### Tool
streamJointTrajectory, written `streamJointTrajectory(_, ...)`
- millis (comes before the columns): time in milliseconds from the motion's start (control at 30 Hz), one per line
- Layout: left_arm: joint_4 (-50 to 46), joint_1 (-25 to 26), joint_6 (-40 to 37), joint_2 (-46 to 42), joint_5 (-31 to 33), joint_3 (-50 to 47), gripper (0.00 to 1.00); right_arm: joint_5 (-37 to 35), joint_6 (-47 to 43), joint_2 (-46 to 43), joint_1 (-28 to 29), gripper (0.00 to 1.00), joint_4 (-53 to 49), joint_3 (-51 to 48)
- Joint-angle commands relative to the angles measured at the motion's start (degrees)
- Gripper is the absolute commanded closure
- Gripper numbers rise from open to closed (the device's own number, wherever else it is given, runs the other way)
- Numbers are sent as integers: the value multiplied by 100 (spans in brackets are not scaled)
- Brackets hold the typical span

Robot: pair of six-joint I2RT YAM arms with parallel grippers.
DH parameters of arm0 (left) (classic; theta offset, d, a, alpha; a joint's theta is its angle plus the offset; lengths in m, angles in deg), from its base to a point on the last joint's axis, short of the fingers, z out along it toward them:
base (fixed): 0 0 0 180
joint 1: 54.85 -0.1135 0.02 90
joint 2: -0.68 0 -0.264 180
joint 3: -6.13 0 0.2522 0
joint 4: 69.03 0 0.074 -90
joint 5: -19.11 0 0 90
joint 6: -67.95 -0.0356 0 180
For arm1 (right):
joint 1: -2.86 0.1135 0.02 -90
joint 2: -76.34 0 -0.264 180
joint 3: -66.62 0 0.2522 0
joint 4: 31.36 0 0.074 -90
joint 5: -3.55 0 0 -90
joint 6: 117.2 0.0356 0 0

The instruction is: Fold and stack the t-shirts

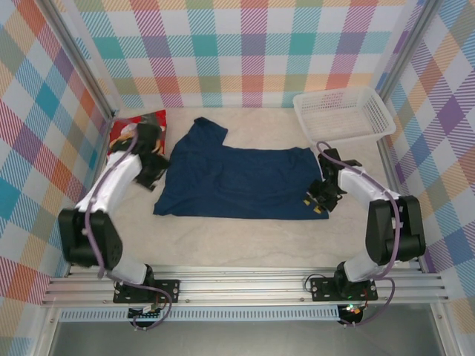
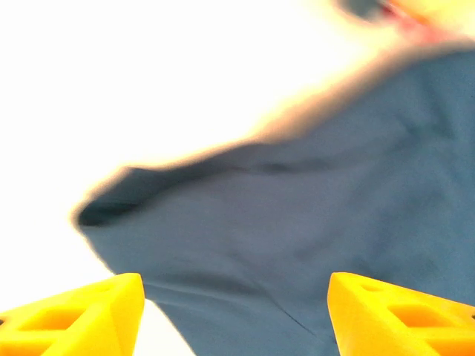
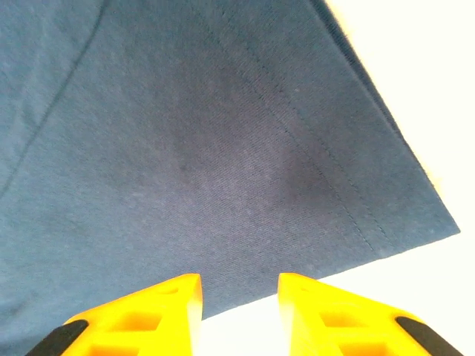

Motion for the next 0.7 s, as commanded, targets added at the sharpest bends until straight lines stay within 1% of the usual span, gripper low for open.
streamJointTrajectory(0, -196, -585, 939, -258, -31, -1056, 34, 320, 329, -205, -202, 62, -20, -270)
streamJointTrajectory(33, 56, -747, 1052, -334, -160, -1262, 33, 390, 396, -203, -232, 60, 26, -324)
streamJointTrajectory(100, 361, -905, 1230, -298, -269, -1389, 31, 469, 415, -133, -251, 60, 51, -348)
streamJointTrajectory(167, 645, -974, 1310, -50, -378, -1336, 32, 509, 369, -16, -271, 60, 83, -322)
streamJointTrajectory(233, 821, -1036, 1449, 296, -620, -1238, 32, 575, 336, 101, -318, 60, 111, -291)
streamJointTrajectory(333, 544, -1100, 1643, 789, -602, -997, 32, 617, 301, 190, -365, 60, 137, -235)
streamJointTrajectory(433, 705, -1155, 1939, 971, -887, -1250, 35, 605, 279, 197, -382, 60, 121, -175)
streamJointTrajectory(500, 716, -1155, 1969, 1000, -837, -1318, 37, 588, 265, 193, -390, 60, 109, -154)
streamJointTrajectory(533, 812, -1168, 1950, 997, -778, -1352, 38, 580, 256, 188, -400, 61, 117, -154)
streamJointTrajectory(567, 1118, -1197, 1903, 992, -768, -1433, 43, 586, 227, 175, -401, 62, 159, -167)
streamJointTrajectory(633, 1592, -1252, 1881, 1046, -862, -1521, 59, 580, 175, 209, -406, 68, 197, -156)
streamJointTrajectory(667, 1618, -1265, 1803, 1126, -894, -1417, 62, 584, 142, 242, -404, 69, 209, -146)
